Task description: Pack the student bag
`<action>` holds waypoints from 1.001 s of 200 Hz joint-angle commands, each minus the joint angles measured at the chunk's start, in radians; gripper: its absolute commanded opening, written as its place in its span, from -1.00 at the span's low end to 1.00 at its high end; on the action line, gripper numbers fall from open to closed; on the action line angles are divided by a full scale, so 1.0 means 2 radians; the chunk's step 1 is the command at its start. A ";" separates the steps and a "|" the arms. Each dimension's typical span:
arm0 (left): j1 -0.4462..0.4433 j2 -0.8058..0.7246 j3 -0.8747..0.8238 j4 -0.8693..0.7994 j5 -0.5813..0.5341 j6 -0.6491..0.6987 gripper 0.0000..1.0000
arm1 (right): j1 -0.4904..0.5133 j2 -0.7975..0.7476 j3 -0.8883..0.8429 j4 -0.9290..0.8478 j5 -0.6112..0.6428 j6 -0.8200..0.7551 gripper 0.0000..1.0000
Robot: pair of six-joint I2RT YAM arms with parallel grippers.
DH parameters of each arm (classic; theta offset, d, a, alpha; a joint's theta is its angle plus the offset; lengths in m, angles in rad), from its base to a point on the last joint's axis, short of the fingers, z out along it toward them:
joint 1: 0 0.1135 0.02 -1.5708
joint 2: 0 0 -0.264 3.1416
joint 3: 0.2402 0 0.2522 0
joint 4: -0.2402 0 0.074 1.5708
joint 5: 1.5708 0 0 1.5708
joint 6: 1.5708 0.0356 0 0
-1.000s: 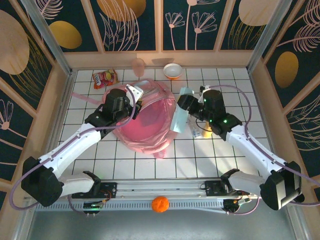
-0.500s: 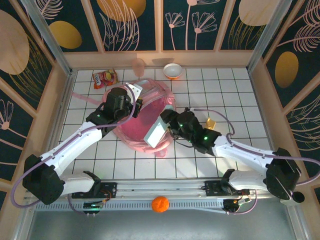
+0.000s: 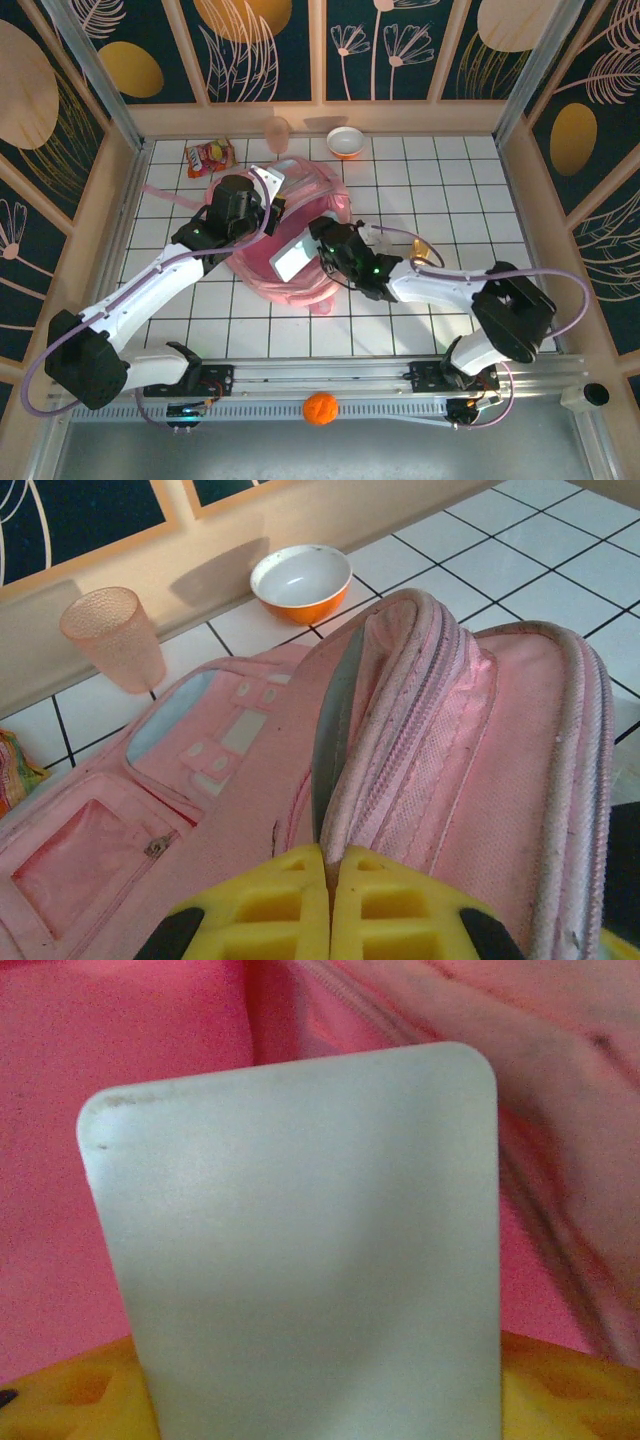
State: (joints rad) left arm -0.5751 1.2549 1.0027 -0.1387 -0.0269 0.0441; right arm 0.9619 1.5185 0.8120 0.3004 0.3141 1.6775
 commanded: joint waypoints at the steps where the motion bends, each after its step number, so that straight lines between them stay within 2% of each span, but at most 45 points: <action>1: -0.001 -0.026 0.027 0.065 0.017 -0.018 -1.00 | -0.003 0.030 0.035 0.064 0.015 0.015 0.00; 85: -0.001 -0.044 0.035 0.073 0.047 -0.024 -1.00 | -0.045 0.172 0.112 0.118 0.009 0.025 0.09; 129: -0.001 -0.049 0.042 0.066 0.043 -0.020 -1.00 | -0.055 0.211 0.136 0.135 0.004 0.029 0.31; 173: -0.001 -0.045 0.040 0.069 0.044 -0.022 -1.00 | -0.054 0.216 0.134 0.135 -0.008 0.039 0.65; 200: -0.001 -0.042 0.039 0.072 0.047 -0.024 -1.00 | -0.053 0.212 0.130 0.135 -0.012 0.041 0.68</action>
State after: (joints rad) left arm -0.5751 1.2144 1.0119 -0.1394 0.0288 0.0193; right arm 0.8562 1.9343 1.0538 0.5362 0.2977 1.7355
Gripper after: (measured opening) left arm 0.052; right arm 0.839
